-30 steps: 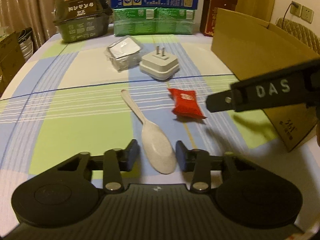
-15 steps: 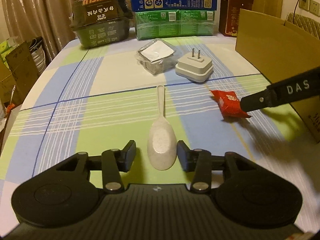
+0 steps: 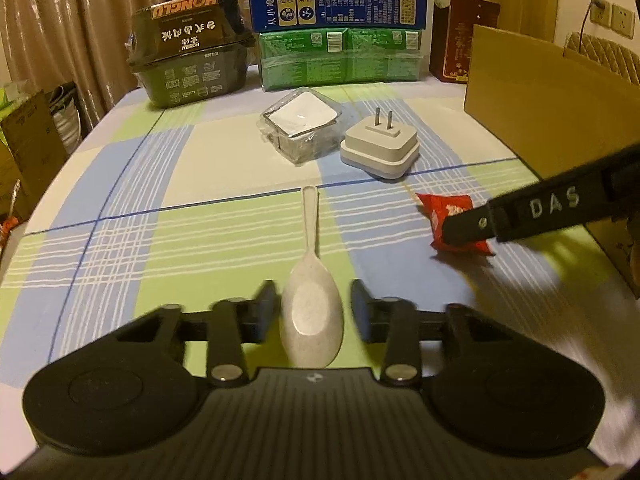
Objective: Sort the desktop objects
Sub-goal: 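Close the right tool on the red candy packet, then tighten the left tool on the spoon handle while the right tool holds the candy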
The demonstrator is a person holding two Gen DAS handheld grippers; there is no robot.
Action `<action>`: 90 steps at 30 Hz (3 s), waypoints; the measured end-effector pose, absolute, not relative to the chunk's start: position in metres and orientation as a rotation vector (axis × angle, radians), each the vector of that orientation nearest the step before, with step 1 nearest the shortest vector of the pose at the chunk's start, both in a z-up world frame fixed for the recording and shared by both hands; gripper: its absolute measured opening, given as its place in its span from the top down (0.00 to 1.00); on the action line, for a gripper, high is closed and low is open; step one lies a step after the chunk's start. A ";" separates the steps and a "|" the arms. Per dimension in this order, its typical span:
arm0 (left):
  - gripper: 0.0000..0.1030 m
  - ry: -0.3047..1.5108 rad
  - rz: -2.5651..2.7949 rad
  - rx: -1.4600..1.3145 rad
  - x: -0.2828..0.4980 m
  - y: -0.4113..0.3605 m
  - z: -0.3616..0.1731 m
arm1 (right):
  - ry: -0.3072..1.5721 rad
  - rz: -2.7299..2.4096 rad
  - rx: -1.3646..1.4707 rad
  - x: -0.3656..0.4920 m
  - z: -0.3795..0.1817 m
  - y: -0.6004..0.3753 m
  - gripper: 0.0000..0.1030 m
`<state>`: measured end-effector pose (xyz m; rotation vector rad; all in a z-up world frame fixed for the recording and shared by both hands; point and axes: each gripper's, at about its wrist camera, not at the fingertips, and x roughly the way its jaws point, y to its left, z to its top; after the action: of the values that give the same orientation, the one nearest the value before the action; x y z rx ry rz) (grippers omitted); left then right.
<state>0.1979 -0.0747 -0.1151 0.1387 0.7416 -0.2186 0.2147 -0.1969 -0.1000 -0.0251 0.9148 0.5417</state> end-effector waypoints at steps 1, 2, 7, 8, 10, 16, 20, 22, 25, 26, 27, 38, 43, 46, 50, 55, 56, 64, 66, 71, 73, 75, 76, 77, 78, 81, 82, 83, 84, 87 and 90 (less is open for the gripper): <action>0.73 0.745 -0.216 0.136 0.199 -0.075 -0.115 | 0.917 0.537 -0.024 0.215 -0.101 -0.197 0.50; 0.73 0.746 -0.216 0.132 0.200 -0.075 -0.115 | 0.917 0.533 -0.022 0.217 -0.101 -0.196 0.50; 0.74 0.747 -0.220 0.100 0.201 -0.073 -0.112 | 0.911 0.540 -0.022 0.221 -0.103 -0.194 0.49; 0.74 0.744 -0.219 0.099 0.201 -0.072 -0.112 | 0.910 0.542 -0.021 0.222 -0.103 -0.193 0.48; 0.74 0.740 -0.213 0.092 0.202 -0.071 -0.110 | 0.909 0.548 -0.010 0.223 -0.103 -0.192 0.46; 0.74 0.736 -0.201 0.073 0.204 -0.063 -0.105 | 0.855 0.630 -0.160 0.220 -0.100 -0.185 0.25; 0.74 0.741 -0.187 0.052 0.205 -0.057 -0.105 | 0.873 0.643 -0.187 0.221 -0.109 -0.184 0.22; 0.74 0.742 -0.189 0.048 0.205 -0.057 -0.105 | 0.873 0.640 -0.176 0.223 -0.112 -0.184 0.22; 0.74 0.742 -0.197 0.052 0.204 -0.059 -0.105 | 0.845 0.675 -0.231 0.224 -0.115 -0.179 0.22; 0.74 0.743 -0.197 0.052 0.204 -0.059 -0.105 | 0.842 0.684 -0.250 0.225 -0.117 -0.178 0.22; 0.74 0.744 -0.198 0.052 0.204 -0.059 -0.106 | 0.843 0.689 -0.260 0.225 -0.120 -0.178 0.22; 0.74 0.749 -0.208 0.056 0.203 -0.064 -0.107 | 0.835 0.708 -0.296 0.219 -0.116 -0.172 0.45; 0.74 0.751 -0.210 0.056 0.202 -0.064 -0.107 | 0.836 0.712 -0.272 0.216 -0.112 -0.172 0.49; 0.74 0.752 -0.210 0.053 0.201 -0.064 -0.107 | 0.843 0.709 -0.264 0.216 -0.111 -0.173 0.49; 0.74 0.748 -0.210 0.052 0.201 -0.064 -0.107 | 0.833 0.698 -0.237 0.214 -0.105 -0.176 0.49; 0.74 0.749 -0.206 0.045 0.199 -0.064 -0.105 | 0.823 0.691 -0.235 0.211 -0.102 -0.177 0.49; 0.74 0.749 -0.205 0.042 0.198 -0.064 -0.105 | 0.820 0.689 -0.234 0.210 -0.101 -0.177 0.49; 0.74 0.757 -0.194 0.040 0.188 -0.062 -0.099 | 0.816 0.671 -0.217 0.205 -0.096 -0.182 0.49; 0.74 0.765 -0.197 0.042 0.187 -0.062 -0.101 | 0.819 0.671 -0.218 0.204 -0.096 -0.182 0.49; 0.73 0.761 -0.184 0.065 0.186 -0.067 -0.107 | 0.820 0.672 -0.216 0.205 -0.098 -0.181 0.49; 0.72 0.754 -0.182 0.065 0.187 -0.069 -0.108 | 0.822 0.672 -0.212 0.206 -0.099 -0.181 0.49; 0.70 0.749 -0.177 0.069 0.189 -0.070 -0.109 | 0.823 0.671 -0.208 0.207 -0.099 -0.181 0.49; 0.70 0.752 -0.177 0.070 0.190 -0.070 -0.110 | 0.824 0.671 -0.207 0.207 -0.099 -0.181 0.49; 0.70 0.756 -0.175 0.071 0.191 -0.070 -0.111 | 0.825 0.671 -0.205 0.207 -0.099 -0.181 0.49; 0.70 0.763 -0.174 0.071 0.192 -0.070 -0.113 | 0.825 0.672 -0.203 0.208 -0.099 -0.181 0.49; 0.70 0.761 -0.172 0.080 0.192 -0.071 -0.114 | 0.824 0.672 -0.199 0.208 -0.099 -0.181 0.49; 0.74 0.764 -0.172 0.082 0.192 -0.072 -0.113 | 0.823 0.672 -0.198 0.208 -0.098 -0.181 0.49; 0.74 0.764 -0.175 0.080 0.192 -0.072 -0.113 | 0.822 0.672 -0.196 0.208 -0.098 -0.181 0.49; 0.74 0.766 -0.172 0.080 0.192 -0.071 -0.112 | 0.822 0.671 -0.194 0.208 -0.097 -0.181 0.49; 0.74 0.755 -0.169 0.087 0.190 -0.072 -0.110 | 0.818 0.670 -0.188 0.209 -0.096 -0.182 0.49; 0.75 0.743 -0.172 0.086 0.188 -0.073 -0.107 | 0.816 0.666 -0.182 0.209 -0.096 -0.182 0.49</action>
<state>0.1880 -0.0731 -0.1066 0.0858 0.7435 -0.1723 0.2094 -0.1824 -0.0956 -0.1817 0.8161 0.6655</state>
